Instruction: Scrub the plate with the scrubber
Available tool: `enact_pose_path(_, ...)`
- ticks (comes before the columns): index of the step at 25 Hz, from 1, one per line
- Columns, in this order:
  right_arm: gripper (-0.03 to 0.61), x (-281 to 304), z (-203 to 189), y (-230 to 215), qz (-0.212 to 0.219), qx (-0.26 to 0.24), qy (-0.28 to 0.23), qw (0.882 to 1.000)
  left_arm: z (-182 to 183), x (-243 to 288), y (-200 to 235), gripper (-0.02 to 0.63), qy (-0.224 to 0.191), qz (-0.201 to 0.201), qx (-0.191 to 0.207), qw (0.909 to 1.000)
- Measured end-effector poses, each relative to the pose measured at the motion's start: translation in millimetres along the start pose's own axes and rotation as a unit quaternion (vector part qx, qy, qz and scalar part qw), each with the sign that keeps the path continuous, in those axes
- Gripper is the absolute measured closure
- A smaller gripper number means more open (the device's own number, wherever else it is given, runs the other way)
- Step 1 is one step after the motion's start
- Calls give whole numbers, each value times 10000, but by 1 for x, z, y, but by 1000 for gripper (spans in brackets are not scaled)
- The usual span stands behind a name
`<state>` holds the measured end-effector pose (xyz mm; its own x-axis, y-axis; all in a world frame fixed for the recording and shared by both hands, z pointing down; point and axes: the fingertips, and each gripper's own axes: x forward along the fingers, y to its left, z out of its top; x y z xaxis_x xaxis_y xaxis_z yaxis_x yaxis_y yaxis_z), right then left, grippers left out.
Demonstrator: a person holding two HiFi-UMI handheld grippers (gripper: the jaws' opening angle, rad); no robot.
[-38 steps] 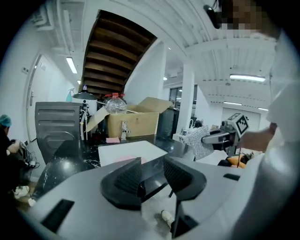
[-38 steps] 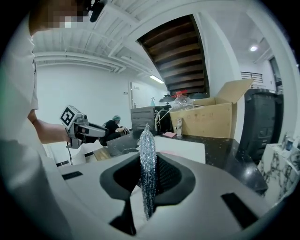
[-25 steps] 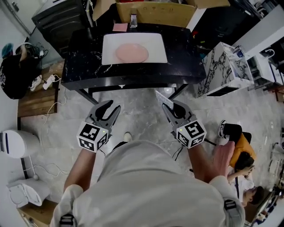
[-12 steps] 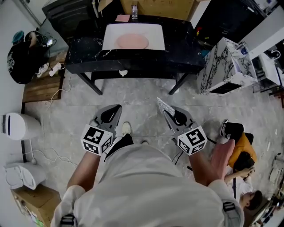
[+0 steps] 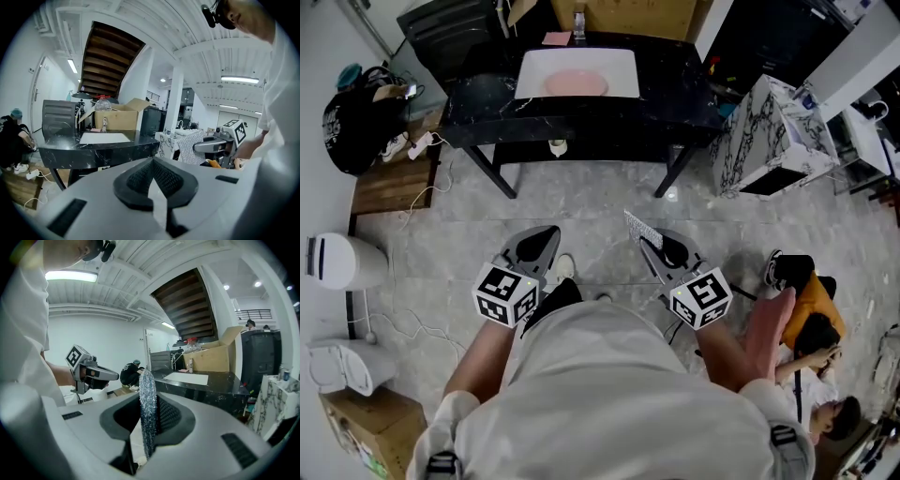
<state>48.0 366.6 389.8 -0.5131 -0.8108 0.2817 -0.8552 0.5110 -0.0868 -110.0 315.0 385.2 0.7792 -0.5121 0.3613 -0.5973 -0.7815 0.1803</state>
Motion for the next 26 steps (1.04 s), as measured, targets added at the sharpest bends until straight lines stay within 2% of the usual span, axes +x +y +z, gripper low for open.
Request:
enact_pose_path(12,500,-30,-8,20,-59,128,-207,9997,-6,-15,-27,618,56,-70,220,9997)
enact_pose_path(26,500,-32,-17,31,85,220,-215,9995,-25,-31,-32,618,204,35,86,9997)
